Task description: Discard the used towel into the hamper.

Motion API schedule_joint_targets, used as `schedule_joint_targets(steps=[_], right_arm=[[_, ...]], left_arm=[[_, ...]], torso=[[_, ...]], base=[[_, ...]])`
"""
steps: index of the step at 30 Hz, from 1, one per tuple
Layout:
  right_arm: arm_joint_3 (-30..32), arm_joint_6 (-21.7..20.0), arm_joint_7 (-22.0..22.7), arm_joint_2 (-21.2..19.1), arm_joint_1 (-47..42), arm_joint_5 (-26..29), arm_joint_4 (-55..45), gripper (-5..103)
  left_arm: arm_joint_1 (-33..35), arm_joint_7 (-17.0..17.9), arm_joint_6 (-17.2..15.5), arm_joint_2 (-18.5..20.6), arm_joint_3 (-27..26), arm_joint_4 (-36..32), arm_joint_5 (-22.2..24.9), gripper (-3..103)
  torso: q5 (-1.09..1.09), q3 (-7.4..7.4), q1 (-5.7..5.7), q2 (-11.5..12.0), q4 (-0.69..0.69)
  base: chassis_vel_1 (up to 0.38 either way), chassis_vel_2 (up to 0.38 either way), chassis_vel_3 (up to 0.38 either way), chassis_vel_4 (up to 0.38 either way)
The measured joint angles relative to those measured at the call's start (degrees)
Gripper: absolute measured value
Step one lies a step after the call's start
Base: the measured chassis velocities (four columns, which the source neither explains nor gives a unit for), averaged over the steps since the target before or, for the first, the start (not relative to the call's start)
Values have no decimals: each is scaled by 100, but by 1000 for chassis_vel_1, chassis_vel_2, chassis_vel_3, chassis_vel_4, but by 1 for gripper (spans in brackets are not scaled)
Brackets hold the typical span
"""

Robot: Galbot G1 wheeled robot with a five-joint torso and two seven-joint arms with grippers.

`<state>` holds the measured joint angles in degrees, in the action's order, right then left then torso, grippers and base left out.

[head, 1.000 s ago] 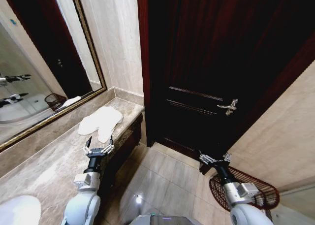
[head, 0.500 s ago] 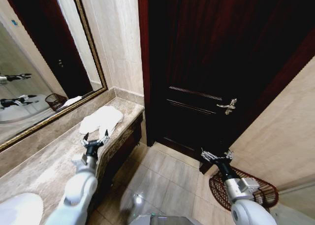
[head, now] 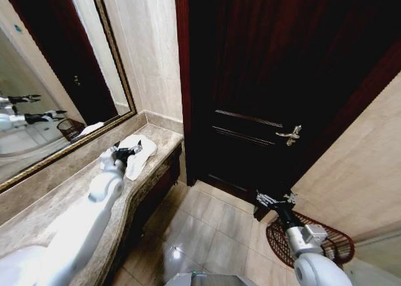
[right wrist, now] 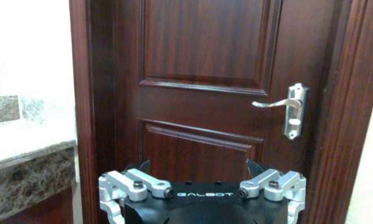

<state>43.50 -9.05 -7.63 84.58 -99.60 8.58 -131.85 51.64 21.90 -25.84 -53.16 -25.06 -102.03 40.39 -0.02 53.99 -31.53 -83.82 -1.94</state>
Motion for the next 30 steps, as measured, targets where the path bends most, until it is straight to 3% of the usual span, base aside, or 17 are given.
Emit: schedule_joint_targets(steps=[7,18,21,30], right_arm=[[54,22,102,66,37,8,114,100],[145,91,413,64,54,72,225,100],[164,106,479,50,54,93,236,100],[187,170,526,44,12,132,172,100]], left_arm=[[-856,158,-556,88,572,986,329,100],[-1826,95,-587,76,1074,2404,469,100],[-2162,102,-690,-5,1349,2882,688,100],[-2196,138,-771,-170,1461,3296,672,100]], torso=[[1,0,1,0,-2],[1,-1,1,0,-2],[2,-1,1,0,-2],[2,-1,1,0,-1]], base=[[0,0,0,0],[0,0,0,0],[0,0,0,0],[0,0,0,0]])
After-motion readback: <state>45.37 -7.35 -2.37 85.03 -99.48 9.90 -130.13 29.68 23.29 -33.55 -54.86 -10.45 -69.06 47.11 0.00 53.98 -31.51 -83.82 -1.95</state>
